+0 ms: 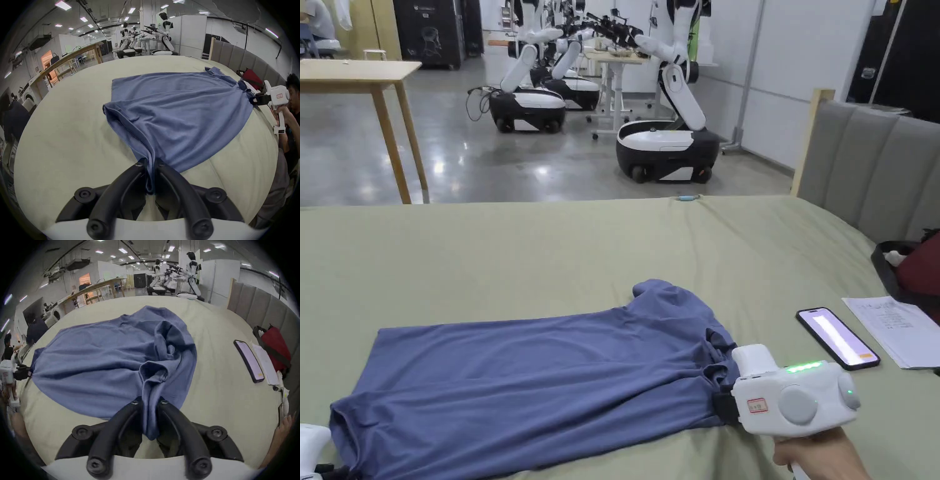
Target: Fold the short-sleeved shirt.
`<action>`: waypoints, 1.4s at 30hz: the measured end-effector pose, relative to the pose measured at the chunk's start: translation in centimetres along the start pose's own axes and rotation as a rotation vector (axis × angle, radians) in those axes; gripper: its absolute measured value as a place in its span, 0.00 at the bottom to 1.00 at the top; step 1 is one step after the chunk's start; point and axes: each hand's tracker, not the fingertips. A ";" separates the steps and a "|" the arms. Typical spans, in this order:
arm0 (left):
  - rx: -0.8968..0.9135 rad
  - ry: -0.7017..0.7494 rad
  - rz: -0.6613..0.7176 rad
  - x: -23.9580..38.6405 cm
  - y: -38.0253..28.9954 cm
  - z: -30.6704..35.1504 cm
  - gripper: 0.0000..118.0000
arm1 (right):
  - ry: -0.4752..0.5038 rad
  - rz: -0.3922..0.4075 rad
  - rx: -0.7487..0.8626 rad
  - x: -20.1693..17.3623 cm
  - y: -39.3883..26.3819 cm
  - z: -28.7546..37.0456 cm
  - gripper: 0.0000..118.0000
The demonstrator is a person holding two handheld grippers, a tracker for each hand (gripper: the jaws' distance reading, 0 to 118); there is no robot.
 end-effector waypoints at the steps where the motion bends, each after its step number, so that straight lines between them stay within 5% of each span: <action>1: 0.023 0.000 -0.011 0.1 -0.1 0.5 0.05 | 0.011 -0.006 0.012 0.3 0.0 0.6 0.12; 10: 0.108 0.012 -0.105 2.1 -4.9 11.2 0.05 | 0.088 0.017 0.028 -0.7 -6.6 13.2 0.12; 12: 0.094 -0.002 -0.088 2.4 -7.2 12.5 0.05 | 0.119 -0.033 0.012 -1.0 -9.2 15.0 0.12; 23: 0.047 -0.028 -0.002 3.2 -11.3 9.1 0.07 | 0.065 0.035 -0.101 -2.0 -12.9 12.2 0.14; 24: 0.049 -0.030 0.015 2.9 -11.2 9.4 0.15 | 0.074 0.025 -0.075 -1.5 -12.8 12.9 0.24; 26: 0.071 0.033 0.063 2.4 -10.9 10.7 0.83 | 0.061 -0.054 0.022 -0.6 -12.7 14.9 0.81; 27: 0.080 0.063 0.072 2.0 -10.9 11.4 1.00 | 0.025 -0.096 0.099 -0.3 -12.9 16.4 0.93; 31: 0.239 0.093 0.134 0.6 -11.1 17.6 1.00 | -0.012 -0.244 0.404 0.0 -13.8 25.1 0.95; 33: 0.307 0.117 0.157 0.5 -11.5 20.1 0.97 | 0.023 -0.273 0.507 -1.2 -14.7 28.6 0.94; 34: 0.345 0.098 0.168 0.5 -11.6 20.8 0.83 | 0.043 -0.272 0.523 -1.7 -15.1 29.5 0.85; 35: 0.361 0.079 0.177 0.4 -12.4 21.0 0.55 | 0.045 -0.269 0.509 -2.2 -15.5 30.1 0.58; 36: 0.371 0.066 0.177 0.5 -12.6 21.4 0.13 | 0.048 -0.265 0.504 -2.6 -15.9 30.2 0.16; 37: 0.371 0.071 0.174 0.7 -12.6 21.5 0.00 | 0.043 -0.258 0.505 -3.0 -16.2 30.0 0.00; 39: 0.411 0.136 0.144 2.1 -12.1 20.9 0.00 | -0.015 -0.246 0.509 -3.9 -16.5 29.7 0.00; 42: 0.371 0.109 0.098 2.4 -10.1 20.2 0.00 | 0.030 -0.281 0.496 -4.6 -15.7 29.5 0.00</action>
